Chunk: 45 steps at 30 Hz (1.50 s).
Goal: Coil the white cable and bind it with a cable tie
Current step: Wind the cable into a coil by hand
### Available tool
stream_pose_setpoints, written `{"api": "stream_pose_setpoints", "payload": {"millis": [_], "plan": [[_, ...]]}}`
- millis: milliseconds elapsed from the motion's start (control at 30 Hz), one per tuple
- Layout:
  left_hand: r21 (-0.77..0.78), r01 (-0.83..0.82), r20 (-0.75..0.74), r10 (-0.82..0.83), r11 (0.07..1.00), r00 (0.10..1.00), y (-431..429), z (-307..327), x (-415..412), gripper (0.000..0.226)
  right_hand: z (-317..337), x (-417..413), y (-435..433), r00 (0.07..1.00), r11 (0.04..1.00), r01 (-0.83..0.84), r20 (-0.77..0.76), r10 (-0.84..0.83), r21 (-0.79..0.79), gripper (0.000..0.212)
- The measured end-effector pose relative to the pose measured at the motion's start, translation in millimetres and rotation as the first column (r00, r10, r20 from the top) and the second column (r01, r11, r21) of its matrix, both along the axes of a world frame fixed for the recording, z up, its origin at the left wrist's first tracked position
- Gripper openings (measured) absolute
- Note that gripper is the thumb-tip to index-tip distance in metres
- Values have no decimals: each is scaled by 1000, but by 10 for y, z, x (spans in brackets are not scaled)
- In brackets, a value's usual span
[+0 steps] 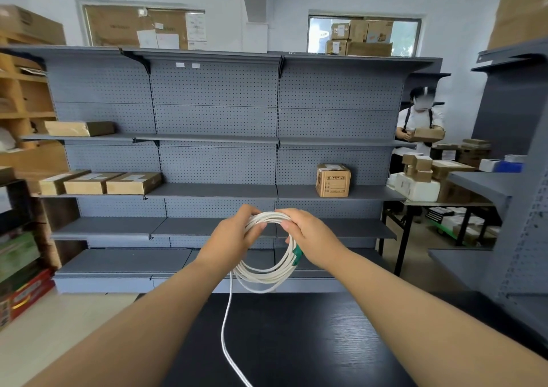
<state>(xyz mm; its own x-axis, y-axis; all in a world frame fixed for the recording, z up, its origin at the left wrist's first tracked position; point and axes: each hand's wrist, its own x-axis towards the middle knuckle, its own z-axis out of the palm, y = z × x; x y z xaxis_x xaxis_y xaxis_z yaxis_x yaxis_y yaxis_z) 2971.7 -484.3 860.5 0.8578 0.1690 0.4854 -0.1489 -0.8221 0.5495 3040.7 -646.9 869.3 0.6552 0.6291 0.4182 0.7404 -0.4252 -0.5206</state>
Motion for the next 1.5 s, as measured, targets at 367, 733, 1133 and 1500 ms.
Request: {"api": "stream_pose_setpoints", "payload": {"millis": [367,733,1133,1500], "plan": [[200,23,-2,-23,979,1000,11,114,5,27,93,-30,29,999,988,-10,-51,2,-156,21],[-236,-65,82,87,970,993,-67,12,54,18,-13,26,56,971,987,146,-202,-130,65,21],[60,-37,69,33,998,997,-11,114,110,25,99,-27,49,996,986,60,-54,-69,-155,26],[-77,-168,160,179,983,971,-125,-30,137,30,-13,7,104,980,980,199,-24,-199,-20,24]]}}
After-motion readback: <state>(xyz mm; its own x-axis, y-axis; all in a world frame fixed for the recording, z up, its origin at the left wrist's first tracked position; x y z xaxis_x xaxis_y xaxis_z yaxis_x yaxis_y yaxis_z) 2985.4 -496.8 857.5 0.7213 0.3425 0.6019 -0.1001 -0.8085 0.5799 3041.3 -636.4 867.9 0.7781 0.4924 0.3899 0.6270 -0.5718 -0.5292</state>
